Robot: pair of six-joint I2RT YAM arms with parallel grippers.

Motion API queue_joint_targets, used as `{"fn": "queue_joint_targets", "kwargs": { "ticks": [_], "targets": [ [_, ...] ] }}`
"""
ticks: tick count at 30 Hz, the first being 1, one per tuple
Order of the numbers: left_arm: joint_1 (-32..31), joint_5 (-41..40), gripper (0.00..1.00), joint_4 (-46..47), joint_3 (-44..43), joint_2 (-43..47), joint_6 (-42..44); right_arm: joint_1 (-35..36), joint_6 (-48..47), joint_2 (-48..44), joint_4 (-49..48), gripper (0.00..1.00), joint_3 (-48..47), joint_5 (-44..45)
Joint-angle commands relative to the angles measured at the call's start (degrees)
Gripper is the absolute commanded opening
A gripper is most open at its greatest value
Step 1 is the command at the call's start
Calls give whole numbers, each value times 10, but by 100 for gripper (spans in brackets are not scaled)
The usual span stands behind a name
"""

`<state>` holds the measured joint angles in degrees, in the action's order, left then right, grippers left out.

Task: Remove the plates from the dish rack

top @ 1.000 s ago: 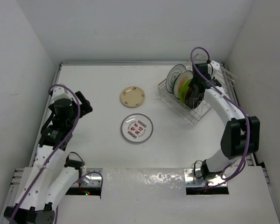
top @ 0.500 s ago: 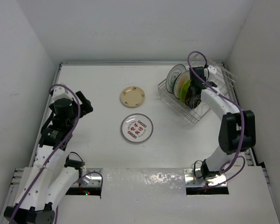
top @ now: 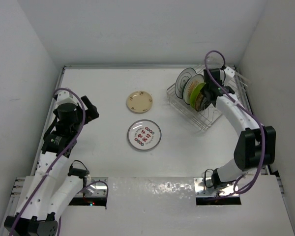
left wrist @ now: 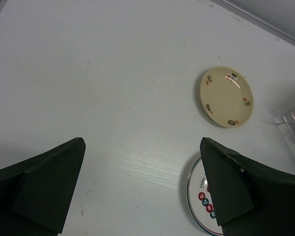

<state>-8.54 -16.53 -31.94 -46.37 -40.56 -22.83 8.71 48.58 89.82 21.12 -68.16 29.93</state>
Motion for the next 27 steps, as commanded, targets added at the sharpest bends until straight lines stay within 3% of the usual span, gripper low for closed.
{"fn": "queue_joint_targets", "kwargs": {
  "ticks": [1, 7, 11, 15, 20, 27],
  "targets": [
    [2, 35, 100, 21, -18, 2, -7, -4, -25, -59, -1, 3, -49, 16],
    [2, 98, 100, -1, -113, -3, -40, 10, -145, -91, 18, 0, -127, -71],
    [2, 190, 100, 19, -167, 5, -110, 103, -287, -98, 44, 0, -170, -90],
    [2, 286, 100, 59, -192, 11, -191, 200, -505, -104, 73, 0, -152, -234],
    [2, 377, 100, 136, -148, 9, -301, 399, -715, -133, 80, 0, -69, -191],
    [1, 483, 99, 211, -20, -57, -357, 525, -762, -150, 5, 0, -24, -225]
  ]
}}
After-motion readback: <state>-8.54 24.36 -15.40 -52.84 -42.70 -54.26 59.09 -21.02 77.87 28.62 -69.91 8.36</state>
